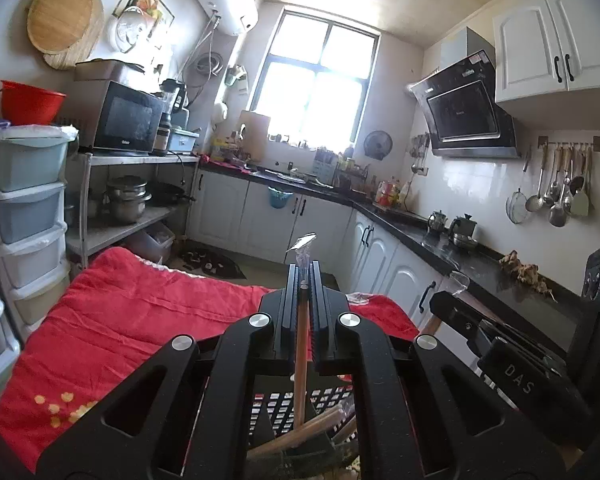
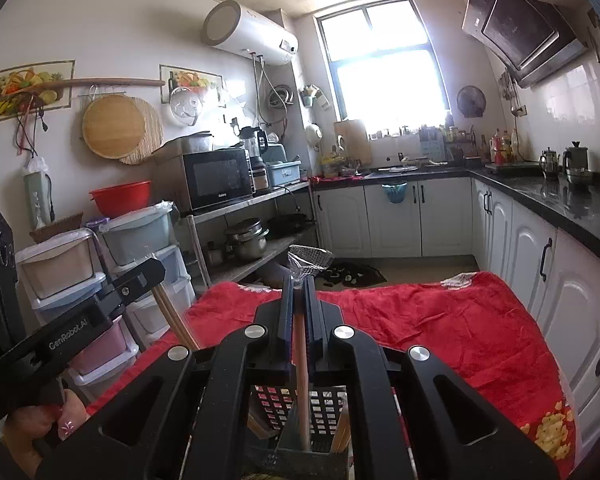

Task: Organize utensils
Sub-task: 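Lift the chopsticks with both grippers and carry them above the green basket, then open both grippers to release the chopsticks into the basket, then withdraw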

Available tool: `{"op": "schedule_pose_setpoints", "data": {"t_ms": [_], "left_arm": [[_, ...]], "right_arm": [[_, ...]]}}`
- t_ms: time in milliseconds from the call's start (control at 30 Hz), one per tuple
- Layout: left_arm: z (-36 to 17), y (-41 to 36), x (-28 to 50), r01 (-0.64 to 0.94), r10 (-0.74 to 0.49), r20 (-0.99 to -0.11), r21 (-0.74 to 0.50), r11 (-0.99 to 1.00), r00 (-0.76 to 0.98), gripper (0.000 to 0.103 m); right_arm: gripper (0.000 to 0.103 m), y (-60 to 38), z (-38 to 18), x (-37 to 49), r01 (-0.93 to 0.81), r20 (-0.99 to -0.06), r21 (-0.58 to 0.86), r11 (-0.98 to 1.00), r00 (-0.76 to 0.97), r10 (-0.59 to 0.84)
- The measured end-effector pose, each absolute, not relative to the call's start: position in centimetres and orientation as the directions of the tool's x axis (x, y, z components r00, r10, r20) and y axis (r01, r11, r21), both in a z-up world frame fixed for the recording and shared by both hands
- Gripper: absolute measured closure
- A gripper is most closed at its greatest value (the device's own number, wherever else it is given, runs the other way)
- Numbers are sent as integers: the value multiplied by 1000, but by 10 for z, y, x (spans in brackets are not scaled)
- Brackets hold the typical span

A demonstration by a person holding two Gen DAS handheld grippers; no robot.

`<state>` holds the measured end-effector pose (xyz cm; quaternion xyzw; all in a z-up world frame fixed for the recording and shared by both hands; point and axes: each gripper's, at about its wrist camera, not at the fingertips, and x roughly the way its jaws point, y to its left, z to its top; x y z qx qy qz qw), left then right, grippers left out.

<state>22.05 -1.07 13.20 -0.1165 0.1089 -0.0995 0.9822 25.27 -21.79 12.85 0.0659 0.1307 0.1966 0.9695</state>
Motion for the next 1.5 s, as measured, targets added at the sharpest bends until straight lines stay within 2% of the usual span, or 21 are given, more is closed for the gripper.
{"op": "schedule_pose_setpoints", "data": {"t_ms": [200, 233, 333, 533, 733, 800, 867, 1033, 1200, 1500], "left_arm": [[123, -13, 223, 170, -227, -221, -247, 954, 949, 101], [121, -14, 224, 171, -228, -227, -247, 954, 947, 101], [118, -14, 225, 171, -230, -238, -243, 955, 944, 101], [113, -11, 225, 162, -226, -260, -246, 956, 939, 100], [112, -4, 218, 146, -220, -274, -266, 953, 936, 73], [113, -2, 215, 137, -211, -276, -266, 954, 938, 61], [113, 1, 211, 130, -205, -274, -271, 954, 939, 57], [113, 9, 205, 121, -207, -278, -296, 947, 938, 40], [117, 18, 188, 115, -201, -252, -319, 941, 947, 13], [117, 25, 161, 89, -169, -243, -309, 947, 955, 11]], "right_arm": [[97, -218, 124, 253, -356, -241, 180, 917, 888, 392], [95, -218, 123, 253, -351, -247, 183, 918, 888, 389], [81, -221, 121, 252, -343, -256, 193, 919, 887, 385], [76, -227, 119, 247, -320, -271, 200, 926, 890, 366], [65, -231, 118, 237, -311, -281, 182, 933, 893, 352], [62, -232, 116, 233, -307, -288, 175, 936, 893, 347], [61, -234, 115, 231, -302, -295, 173, 937, 892, 342], [55, -239, 115, 222, -300, -301, 183, 936, 890, 343], [50, -242, 116, 210, -303, -294, 180, 936, 891, 345], [43, -248, 116, 190, -308, -292, 181, 934, 890, 350]]}}
